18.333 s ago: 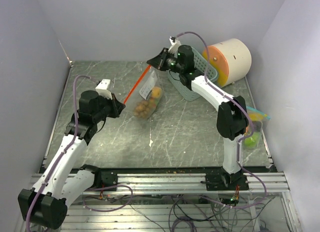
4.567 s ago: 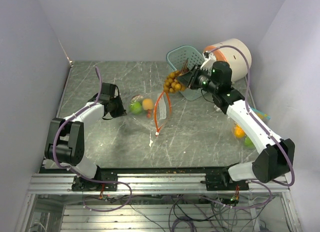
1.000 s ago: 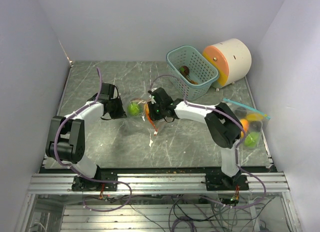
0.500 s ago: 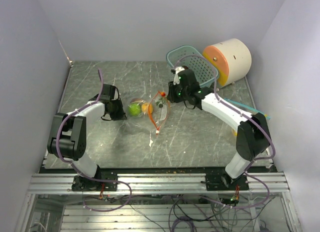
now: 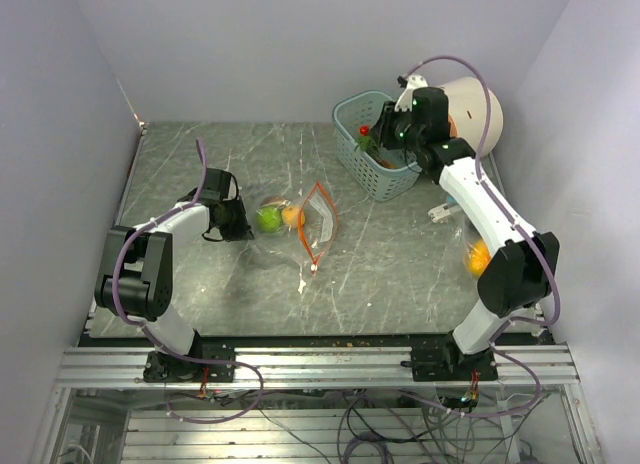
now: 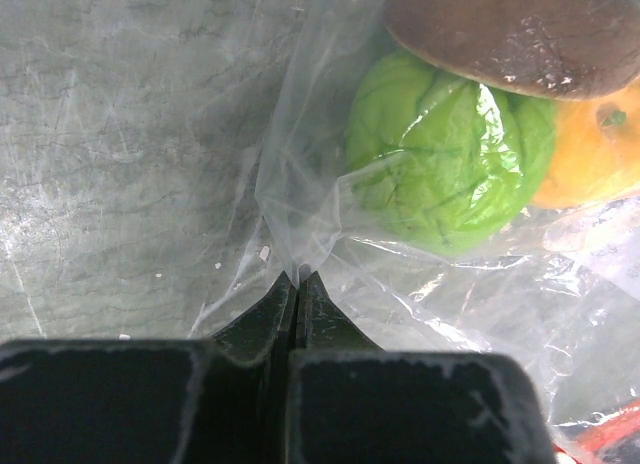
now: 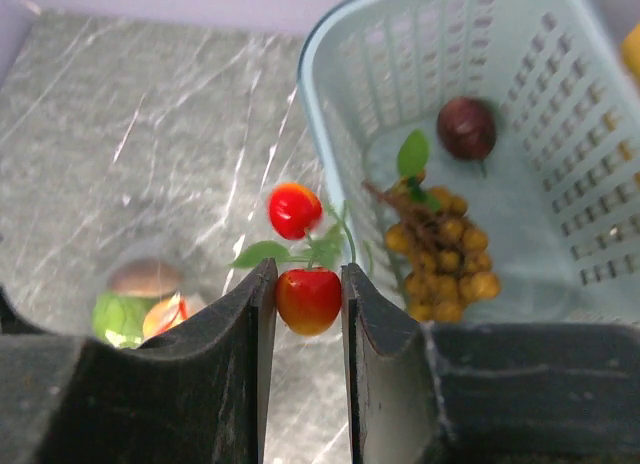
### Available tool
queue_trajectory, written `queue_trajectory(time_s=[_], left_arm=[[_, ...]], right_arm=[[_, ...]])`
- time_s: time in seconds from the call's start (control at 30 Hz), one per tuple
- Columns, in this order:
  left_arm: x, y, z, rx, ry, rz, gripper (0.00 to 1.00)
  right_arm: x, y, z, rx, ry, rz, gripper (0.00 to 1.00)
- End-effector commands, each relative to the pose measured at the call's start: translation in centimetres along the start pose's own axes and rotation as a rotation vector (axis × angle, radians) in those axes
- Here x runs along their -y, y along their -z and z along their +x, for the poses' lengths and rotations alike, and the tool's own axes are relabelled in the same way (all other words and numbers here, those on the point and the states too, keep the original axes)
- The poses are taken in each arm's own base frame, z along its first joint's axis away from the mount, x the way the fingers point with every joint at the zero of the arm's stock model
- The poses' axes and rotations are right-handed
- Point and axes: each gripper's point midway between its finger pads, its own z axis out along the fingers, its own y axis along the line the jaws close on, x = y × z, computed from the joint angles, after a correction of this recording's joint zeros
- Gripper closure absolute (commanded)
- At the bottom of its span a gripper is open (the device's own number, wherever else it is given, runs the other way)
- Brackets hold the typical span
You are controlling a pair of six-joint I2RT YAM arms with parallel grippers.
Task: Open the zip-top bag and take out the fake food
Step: Place the fake fruit in the bin, then pick up the fake fruit from the zipper food storage bag.
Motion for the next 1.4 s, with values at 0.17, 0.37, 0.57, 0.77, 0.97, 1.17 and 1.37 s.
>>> queue_trajectory(time_s=[0.17,0.37,0.57,0.77,0.97,1.17,1.37], left_arm=[[-0.3,0.4,-0.2,0.008,-0.002,-0.003,0.93],[-0.2,0.2,-0.3,0.008,-0.002,0.003,0.93],[0.6,-0.3,-0.4,-0.006,0.000,0.046,0.93],[0.4,-0.1,-0.6,0.008,0.001,0.032,0.93],[0.3,-0.3,-0.5,0.005,0.008,0.027,0.93],[0.6,-0.4,-1.1,0.013,0.014,0.031,0.93],[0.4,0.3,-1.4,0.029,0.006,0.012,0.93]], right_arm=[[4.5,-3.1,-0.2,-0.029,-0.012,0.139,0.87],[3.0,-2.5,-1.1,0.003,0.052,0.068,0.31],[-0.4,-1.7,0.5,-0.010,0.072,-0.031,0.22],[-8.5,-0.6,7.4,-0.125,0.099,-0.188,0.39],[-14.2,1.6,13.8,-0.219,0.024,-0.331,0.48],[-17.5,2.1,19.6,-0.344,0.044,-0.386,0.48],[-17.3,-0.8,21.9,-0.360,0.022,-0.354,0.54]])
